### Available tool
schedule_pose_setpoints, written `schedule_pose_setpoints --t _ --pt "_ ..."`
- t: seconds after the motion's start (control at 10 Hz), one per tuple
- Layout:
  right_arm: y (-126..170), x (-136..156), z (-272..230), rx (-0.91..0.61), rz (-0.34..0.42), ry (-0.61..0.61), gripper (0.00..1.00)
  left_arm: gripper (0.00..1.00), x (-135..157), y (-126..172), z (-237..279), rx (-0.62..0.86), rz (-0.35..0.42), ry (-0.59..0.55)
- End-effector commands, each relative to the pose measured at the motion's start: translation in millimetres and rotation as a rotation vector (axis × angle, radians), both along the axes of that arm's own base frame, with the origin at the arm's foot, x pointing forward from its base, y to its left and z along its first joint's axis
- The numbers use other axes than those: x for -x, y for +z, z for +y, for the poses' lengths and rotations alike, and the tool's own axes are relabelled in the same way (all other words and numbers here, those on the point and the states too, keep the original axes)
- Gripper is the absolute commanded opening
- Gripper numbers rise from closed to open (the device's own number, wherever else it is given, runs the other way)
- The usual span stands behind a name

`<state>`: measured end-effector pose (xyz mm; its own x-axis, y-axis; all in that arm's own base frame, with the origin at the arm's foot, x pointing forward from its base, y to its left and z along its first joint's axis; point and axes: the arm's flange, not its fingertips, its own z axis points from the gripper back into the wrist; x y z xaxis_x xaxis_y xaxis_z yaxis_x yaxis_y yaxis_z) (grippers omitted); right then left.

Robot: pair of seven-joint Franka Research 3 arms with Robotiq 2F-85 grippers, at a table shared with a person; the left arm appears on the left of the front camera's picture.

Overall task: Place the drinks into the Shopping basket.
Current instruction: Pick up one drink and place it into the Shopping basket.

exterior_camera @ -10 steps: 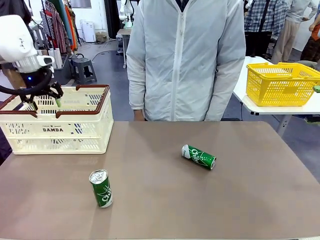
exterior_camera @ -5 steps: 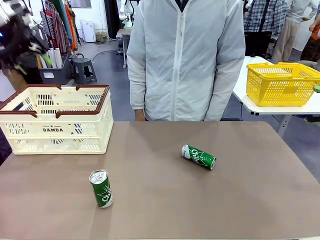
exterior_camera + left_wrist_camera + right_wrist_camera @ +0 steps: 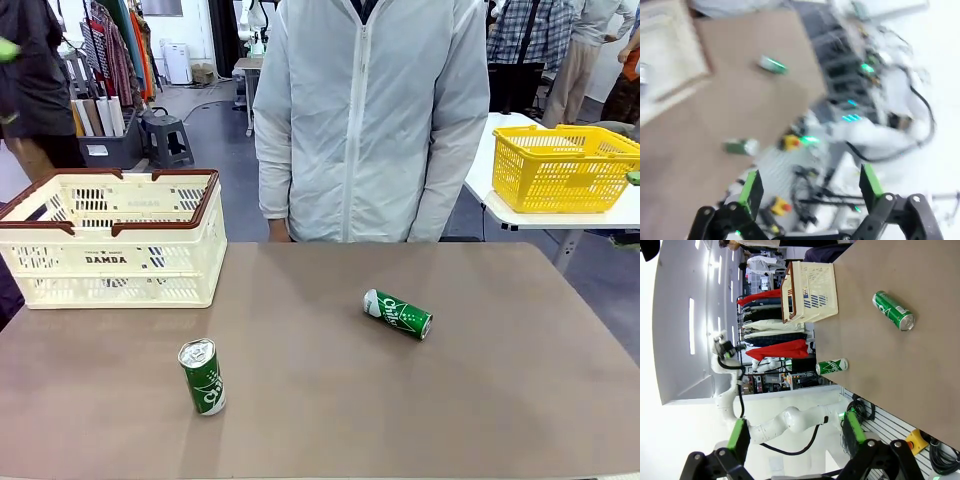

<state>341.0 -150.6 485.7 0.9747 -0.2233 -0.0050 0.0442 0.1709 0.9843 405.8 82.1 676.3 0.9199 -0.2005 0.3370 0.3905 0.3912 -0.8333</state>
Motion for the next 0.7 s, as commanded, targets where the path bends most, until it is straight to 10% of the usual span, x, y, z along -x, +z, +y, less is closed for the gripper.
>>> schedule_pose_setpoints --t 0.0,0.3,0.6 --pt "4.6 1.2 -0.2 0.002 0.017 0.006 1.00 1.00 21.5 -54.5 41.9 0.197 0.122 -0.051" --pt "4.6 1.2 -0.2 0.002 0.017 0.006 1.00 1.00 37.7 -134.2 60.0 0.273 0.186 0.007" --pt "4.6 1.2 -0.2 0.002 0.017 0.006 1.00 1.00 45.6 -126.4 70.3 0.303 0.193 -0.006"
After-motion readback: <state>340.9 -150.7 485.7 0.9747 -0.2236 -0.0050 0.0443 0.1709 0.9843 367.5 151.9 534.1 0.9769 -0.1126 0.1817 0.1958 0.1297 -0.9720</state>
